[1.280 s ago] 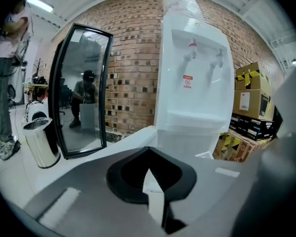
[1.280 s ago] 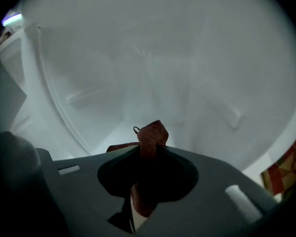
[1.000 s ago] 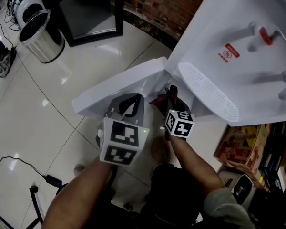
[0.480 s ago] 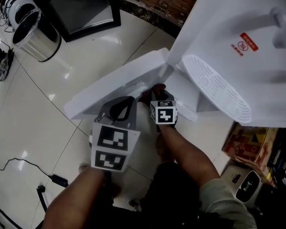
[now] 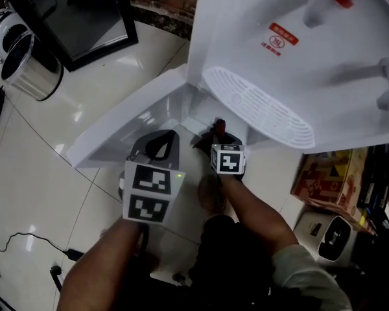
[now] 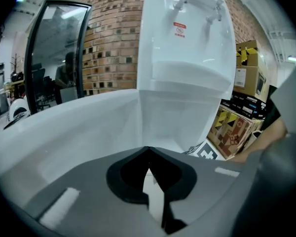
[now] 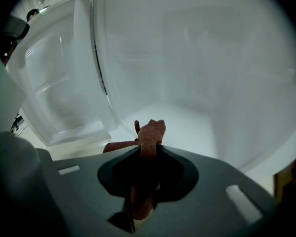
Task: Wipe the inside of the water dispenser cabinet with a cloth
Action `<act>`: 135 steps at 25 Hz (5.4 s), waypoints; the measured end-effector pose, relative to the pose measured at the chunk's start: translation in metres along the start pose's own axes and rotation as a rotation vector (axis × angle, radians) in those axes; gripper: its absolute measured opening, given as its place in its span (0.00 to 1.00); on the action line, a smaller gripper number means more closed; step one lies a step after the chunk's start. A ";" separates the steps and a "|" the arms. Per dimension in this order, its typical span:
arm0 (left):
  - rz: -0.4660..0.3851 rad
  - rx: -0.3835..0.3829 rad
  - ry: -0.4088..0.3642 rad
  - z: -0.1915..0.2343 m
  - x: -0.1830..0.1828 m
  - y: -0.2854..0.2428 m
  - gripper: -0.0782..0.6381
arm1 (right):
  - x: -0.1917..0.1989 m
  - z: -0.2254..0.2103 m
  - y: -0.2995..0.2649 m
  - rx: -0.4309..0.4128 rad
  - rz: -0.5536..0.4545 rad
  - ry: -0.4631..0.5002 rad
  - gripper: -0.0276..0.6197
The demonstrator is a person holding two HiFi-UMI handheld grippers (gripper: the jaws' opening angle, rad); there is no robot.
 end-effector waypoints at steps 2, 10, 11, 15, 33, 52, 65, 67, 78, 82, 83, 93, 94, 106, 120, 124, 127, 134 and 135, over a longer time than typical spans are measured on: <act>-0.003 0.025 -0.028 -0.014 -0.003 -0.002 0.11 | 0.010 -0.017 0.013 0.032 0.006 -0.027 0.17; -0.001 0.011 -0.071 -0.023 -0.003 -0.002 0.11 | 0.046 -0.070 0.056 0.175 0.026 -0.134 0.17; 0.003 0.010 -0.074 -0.023 -0.003 -0.002 0.11 | 0.049 -0.075 0.060 0.186 0.027 -0.146 0.17; 0.006 0.012 -0.080 -0.026 -0.004 -0.002 0.11 | 0.054 -0.085 0.068 0.192 0.037 -0.144 0.17; -0.081 -0.050 -0.077 -0.039 -0.030 0.058 0.11 | 0.058 -0.083 0.131 0.168 -0.049 -0.212 0.17; -0.283 -0.167 -0.114 0.039 -0.061 0.168 0.17 | -0.113 0.043 0.336 -0.227 -0.287 0.346 0.17; -0.115 -0.193 -0.024 0.139 -0.011 0.160 0.47 | -0.182 0.157 0.361 -0.486 -0.411 0.542 0.17; -0.071 -0.208 -0.017 0.146 0.003 0.151 0.50 | -0.176 0.151 0.351 -0.514 -0.391 0.508 0.17; 0.037 -0.204 -0.031 0.145 0.026 0.119 0.54 | -0.169 0.157 0.377 -0.608 -0.376 0.526 0.17; 0.050 -0.214 -0.028 0.142 0.025 0.120 0.57 | -0.158 0.156 0.389 -0.628 -0.374 0.535 0.17; 0.049 -0.211 -0.021 0.141 0.026 0.121 0.57 | -0.157 0.154 0.392 -0.628 -0.378 0.532 0.17; 0.076 -0.067 -0.030 0.121 0.039 0.142 0.48 | -0.158 0.130 0.398 -0.589 -0.392 0.464 0.17; 0.077 -0.055 -0.034 0.118 0.039 0.145 0.48 | -0.158 0.129 0.398 -0.590 -0.393 0.459 0.17; 0.112 0.189 -0.127 0.059 0.046 0.159 0.36 | -0.154 0.113 0.416 -0.574 -0.417 0.427 0.17; 0.144 0.573 -0.528 -0.096 0.017 0.136 0.27 | -0.128 0.049 0.426 -0.459 -0.383 0.358 0.17; 0.134 0.488 -0.706 -0.134 0.005 0.107 0.11 | -0.113 0.017 0.425 -0.404 -0.357 0.316 0.17; 0.105 0.458 -0.766 -0.161 -0.005 0.085 0.11 | -0.101 -0.012 0.427 -0.359 -0.336 0.279 0.17; -0.013 0.290 -0.755 -0.214 -0.044 0.027 0.11 | -0.075 -0.059 0.429 -0.301 -0.304 0.240 0.17; -0.032 0.248 -0.749 -0.218 -0.049 0.018 0.11 | -0.071 -0.064 0.428 -0.295 -0.295 0.236 0.17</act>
Point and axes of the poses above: the fingertips, and each gripper's own axes: y backward along the fingers, z to its left, x out of its underside, the point moved 4 cm from there along y, backward along the fingers, and after that the axes turned 11 degrees about -x, right-handed, at the moved point
